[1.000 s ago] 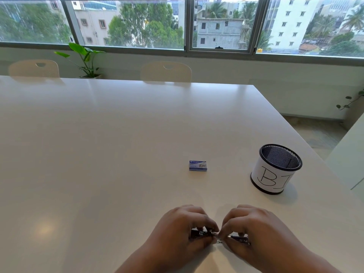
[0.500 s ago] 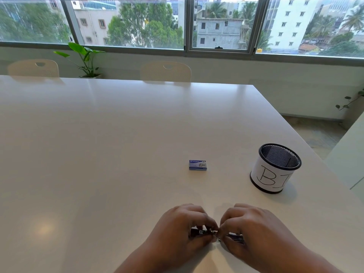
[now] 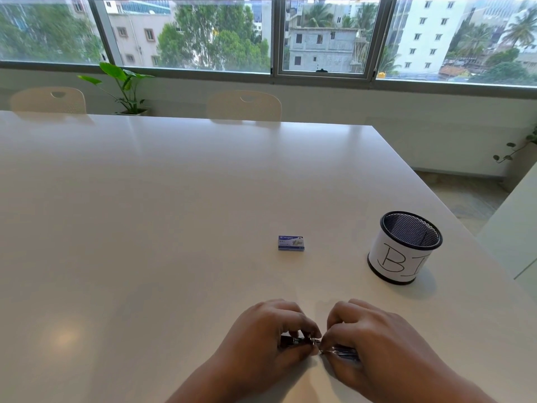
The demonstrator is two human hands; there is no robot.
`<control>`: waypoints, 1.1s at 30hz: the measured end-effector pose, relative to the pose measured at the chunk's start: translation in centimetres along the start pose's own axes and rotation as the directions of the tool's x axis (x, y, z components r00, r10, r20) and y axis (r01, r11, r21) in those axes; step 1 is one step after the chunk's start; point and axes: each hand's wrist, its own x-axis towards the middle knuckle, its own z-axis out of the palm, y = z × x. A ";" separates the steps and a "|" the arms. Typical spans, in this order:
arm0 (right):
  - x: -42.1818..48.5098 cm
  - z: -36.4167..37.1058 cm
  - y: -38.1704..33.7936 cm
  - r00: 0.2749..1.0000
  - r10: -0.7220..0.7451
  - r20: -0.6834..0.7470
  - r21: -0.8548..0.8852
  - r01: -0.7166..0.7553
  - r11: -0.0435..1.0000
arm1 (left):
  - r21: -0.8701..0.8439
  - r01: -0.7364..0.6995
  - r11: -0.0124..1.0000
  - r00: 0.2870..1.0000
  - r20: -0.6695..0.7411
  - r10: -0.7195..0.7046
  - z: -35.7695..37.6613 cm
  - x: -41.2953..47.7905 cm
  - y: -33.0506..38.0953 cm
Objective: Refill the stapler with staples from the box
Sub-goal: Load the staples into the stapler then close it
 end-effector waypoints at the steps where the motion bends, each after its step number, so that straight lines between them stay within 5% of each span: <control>1: -0.1 -0.1 0.0 1.000 -0.002 -0.004 -0.007 0.002 1.000 | -0.003 0.003 1.000 1.000 0.001 -0.003 0.0 0.0 0.0; 33: -3.3 -0.3 3.2 0.991 0.009 -0.133 0.087 0.003 0.996 | 0.017 0.069 0.997 0.998 0.004 -0.070 -0.4 -0.1 0.2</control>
